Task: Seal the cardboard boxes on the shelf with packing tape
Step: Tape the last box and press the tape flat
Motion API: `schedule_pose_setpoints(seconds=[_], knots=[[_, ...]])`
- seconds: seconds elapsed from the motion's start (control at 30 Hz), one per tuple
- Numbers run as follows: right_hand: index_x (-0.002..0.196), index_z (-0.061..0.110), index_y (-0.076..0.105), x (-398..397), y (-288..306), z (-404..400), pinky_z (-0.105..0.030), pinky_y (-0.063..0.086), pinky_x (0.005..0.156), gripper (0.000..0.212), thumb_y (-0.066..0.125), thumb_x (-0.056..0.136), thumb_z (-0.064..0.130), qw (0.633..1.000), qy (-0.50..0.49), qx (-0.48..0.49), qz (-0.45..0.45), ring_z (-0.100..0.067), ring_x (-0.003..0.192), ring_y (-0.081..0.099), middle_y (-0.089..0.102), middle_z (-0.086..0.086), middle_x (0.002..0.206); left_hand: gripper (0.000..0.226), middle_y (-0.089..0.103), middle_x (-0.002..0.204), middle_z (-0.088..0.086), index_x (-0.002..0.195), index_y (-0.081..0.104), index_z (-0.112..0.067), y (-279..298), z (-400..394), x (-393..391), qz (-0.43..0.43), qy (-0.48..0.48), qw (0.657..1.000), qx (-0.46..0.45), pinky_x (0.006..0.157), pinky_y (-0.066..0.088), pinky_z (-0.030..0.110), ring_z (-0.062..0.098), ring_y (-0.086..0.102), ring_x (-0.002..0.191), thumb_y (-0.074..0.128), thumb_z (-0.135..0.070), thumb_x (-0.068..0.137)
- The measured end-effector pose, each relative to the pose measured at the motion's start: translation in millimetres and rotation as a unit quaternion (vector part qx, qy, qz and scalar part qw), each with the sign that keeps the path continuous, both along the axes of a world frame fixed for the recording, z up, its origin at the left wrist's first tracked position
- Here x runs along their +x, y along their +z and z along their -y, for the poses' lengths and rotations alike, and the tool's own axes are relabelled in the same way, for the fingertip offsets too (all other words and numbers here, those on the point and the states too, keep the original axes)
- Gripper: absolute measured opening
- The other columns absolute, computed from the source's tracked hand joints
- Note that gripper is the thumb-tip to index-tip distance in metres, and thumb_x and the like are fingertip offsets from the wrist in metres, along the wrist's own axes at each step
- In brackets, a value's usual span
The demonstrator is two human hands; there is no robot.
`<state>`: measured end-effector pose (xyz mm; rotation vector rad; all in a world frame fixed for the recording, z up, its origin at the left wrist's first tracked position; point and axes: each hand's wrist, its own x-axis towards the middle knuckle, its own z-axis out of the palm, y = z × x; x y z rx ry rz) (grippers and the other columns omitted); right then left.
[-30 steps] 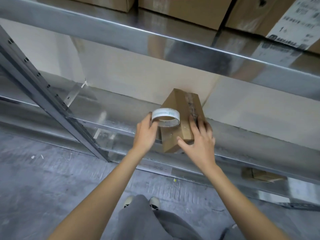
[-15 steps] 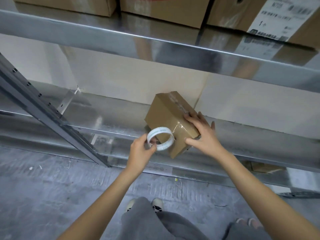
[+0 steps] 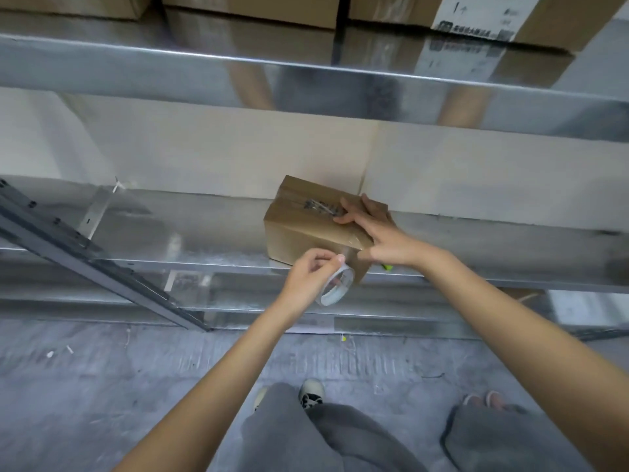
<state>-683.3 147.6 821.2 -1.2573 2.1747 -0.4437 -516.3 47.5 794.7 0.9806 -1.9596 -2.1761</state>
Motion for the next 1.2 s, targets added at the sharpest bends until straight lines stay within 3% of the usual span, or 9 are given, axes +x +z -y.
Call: schedule_pose_setpoints(seconds=[0.07, 0.13, 0.47, 0.57, 0.67, 0.87, 1.07, 1.13, 1.2], knots=[[0.139, 0.036, 0.039, -3, -1, 0, -0.051, 0.000, 0.119, 0.079, 0.053, 0.062, 0.030, 1.000, 0.004, -0.007, 0.007, -0.015, 0.148, -0.012, 0.006, 0.016, 0.160, 0.031, 0.063, 0.085, 0.014, 0.121, 0.051, -0.002, 1, -7, -4, 0.009, -0.017, 0.999, 0.037, 0.056, 0.053, 0.024, 0.016, 0.062, 0.052, 0.061, -0.013, 0.094], [0.140, 0.036, 0.039, -5, -2, 0, -0.050, 0.001, 0.119, 0.081, 0.052, 0.061, 0.028, 1.000, 0.007, -0.005, 0.011, -0.015, 0.148, -0.013, 0.006, 0.015, 0.160, 0.028, 0.057, 0.083, 0.013, 0.121, 0.049, -0.006, 2, -13, -4, 0.023, -0.025, 0.996, 0.078, 0.047, 0.051, 0.024, 0.018, 0.059, 0.045, 0.059, -0.011, 0.095], [0.145, 0.033, 0.033, -13, -9, 1, -0.047, 0.000, 0.120, 0.082, 0.060, 0.069, 0.020, 0.999, 0.024, 0.003, 0.026, -0.014, 0.147, -0.015, 0.009, 0.014, 0.161, 0.015, 0.047, 0.097, 0.007, 0.102, 0.060, -0.011, 3, -16, -5, 0.051, -0.031, 0.993, 0.099, 0.050, 0.053, 0.026, 0.028, 0.068, 0.060, 0.061, -0.025, 0.095], [0.148, 0.032, 0.030, -14, -11, 1, -0.048, 0.001, 0.120, 0.087, 0.057, 0.066, 0.022, 0.999, 0.030, -0.005, 0.026, -0.013, 0.147, -0.014, 0.015, 0.014, 0.160, 0.023, 0.049, 0.085, 0.007, 0.102, 0.058, -0.012, -1, -18, -7, 0.066, -0.026, 0.991, 0.113, 0.054, 0.057, 0.029, 0.026, 0.067, 0.057, 0.058, -0.034, 0.097], [0.144, 0.035, 0.034, -15, -11, 1, -0.051, 0.002, 0.119, 0.085, 0.054, 0.063, 0.026, 0.999, 0.029, -0.008, 0.020, -0.012, 0.147, -0.014, 0.008, 0.015, 0.161, 0.031, 0.050, 0.079, 0.008, 0.106, 0.061, -0.013, -2, -20, -7, 0.076, -0.023, 0.989, 0.125, 0.058, 0.057, 0.031, 0.022, 0.064, 0.059, 0.056, -0.042, 0.096], [0.142, 0.038, 0.037, -16, -11, -1, -0.055, 0.004, 0.118, 0.081, 0.058, 0.066, 0.020, 0.999, 0.027, -0.019, 0.030, -0.009, 0.147, -0.015, 0.005, 0.017, 0.161, 0.011, 0.050, 0.106, 0.019, 0.103, 0.066, -0.024, -8, -30, 3, 0.002, 0.047, 0.997, -0.054, 0.052, 0.055, 0.028, 0.016, 0.052, 0.085, 0.059, -0.028, 0.095], [0.140, 0.041, 0.037, -18, -15, -1, -0.057, 0.004, 0.117, 0.078, 0.061, 0.070, 0.016, 0.999, 0.027, -0.029, 0.029, -0.008, 0.147, -0.014, 0.005, 0.018, 0.161, 0.012, 0.055, 0.100, 0.012, 0.106, 0.062, -0.019, 0, -35, 4, 0.010, 0.092, 0.995, 0.025, 0.044, 0.043, 0.012, 0.015, 0.051, 0.074, 0.053, -0.021, 0.098], [0.139, 0.040, 0.038, -17, -15, -1, -0.056, 0.005, 0.117, 0.078, 0.062, 0.071, 0.013, 0.999, 0.024, -0.033, 0.031, -0.008, 0.147, -0.014, 0.006, 0.018, 0.160, 0.031, 0.055, 0.114, 0.014, 0.124, 0.048, -0.028, 1, -32, 5, 0.009, 0.104, 0.994, 0.033, 0.045, 0.045, 0.014, 0.017, 0.058, 0.082, 0.056, -0.018, 0.096], [0.139, 0.040, 0.038, -16, -14, -1, -0.056, 0.005, 0.117, 0.077, 0.061, 0.069, 0.016, 0.999, 0.026, -0.035, 0.032, -0.008, 0.147, -0.013, 0.006, 0.017, 0.161, 0.056, 0.059, 0.111, 0.012, 0.137, 0.028, -0.040, 5, -30, 7, -0.023, 0.097, 0.993, 0.066, 0.045, 0.047, 0.022, 0.018, 0.064, 0.080, 0.055, -0.013, 0.096]])
